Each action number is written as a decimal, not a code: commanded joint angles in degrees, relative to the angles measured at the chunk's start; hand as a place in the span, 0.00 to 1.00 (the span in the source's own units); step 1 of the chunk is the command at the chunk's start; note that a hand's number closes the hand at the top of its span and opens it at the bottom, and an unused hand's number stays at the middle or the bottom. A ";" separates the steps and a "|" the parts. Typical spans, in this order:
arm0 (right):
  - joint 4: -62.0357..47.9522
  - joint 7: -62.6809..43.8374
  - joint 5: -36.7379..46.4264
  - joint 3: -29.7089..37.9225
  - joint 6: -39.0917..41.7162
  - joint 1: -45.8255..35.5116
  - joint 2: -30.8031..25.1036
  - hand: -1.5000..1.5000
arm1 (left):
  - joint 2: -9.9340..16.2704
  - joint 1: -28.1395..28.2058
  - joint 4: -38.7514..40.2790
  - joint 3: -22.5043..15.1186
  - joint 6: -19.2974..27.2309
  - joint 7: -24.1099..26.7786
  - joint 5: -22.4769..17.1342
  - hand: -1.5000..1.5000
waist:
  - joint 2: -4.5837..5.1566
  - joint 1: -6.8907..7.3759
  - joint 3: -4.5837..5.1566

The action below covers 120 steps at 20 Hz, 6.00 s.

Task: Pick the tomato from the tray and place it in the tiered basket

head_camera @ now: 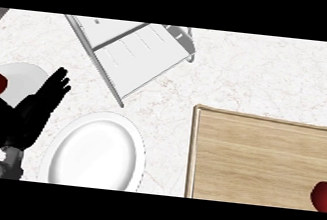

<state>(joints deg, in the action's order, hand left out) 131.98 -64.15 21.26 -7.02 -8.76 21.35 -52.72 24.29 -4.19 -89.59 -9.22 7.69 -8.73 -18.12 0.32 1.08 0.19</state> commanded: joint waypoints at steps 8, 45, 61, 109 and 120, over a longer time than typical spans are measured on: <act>-12.23 -8.13 9.44 -7.17 3.13 -7.64 10.04 0.00 | -1.44 -3.19 2.97 2.58 -0.02 -1.79 0.97 0.50 | -0.19 -0.99 -0.16; -19.39 -5.45 44.23 -25.03 12.13 -12.07 31.68 1.00 | -5.67 -0.14 0.08 6.62 -5.16 -3.08 5.53 0.50 | -0.30 -0.52 -0.07; -12.42 -11.51 69.98 -37.82 11.61 -39.99 52.48 1.00 | -5.38 -0.26 -1.97 7.48 -6.39 -5.35 5.13 0.50 | -0.52 -0.06 -0.10; -93.48 -5.96 33.76 -19.19 -25.03 -100.52 52.69 1.00 | -8.85 -3.86 2.04 6.03 -8.05 -2.10 8.93 0.50 | 0.79 3.75 -0.04; -105.59 -0.64 29.18 -16.73 -31.09 -105.86 52.70 0.00 | -9.74 -3.73 0.69 5.37 -8.64 -3.67 8.53 0.50 | 1.16 5.39 -0.02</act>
<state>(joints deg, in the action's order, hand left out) 30.32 -59.59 51.49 -24.03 -34.58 -82.53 -0.40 15.50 -8.28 -87.88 -2.98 -1.26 -11.98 -9.83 1.08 5.91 0.20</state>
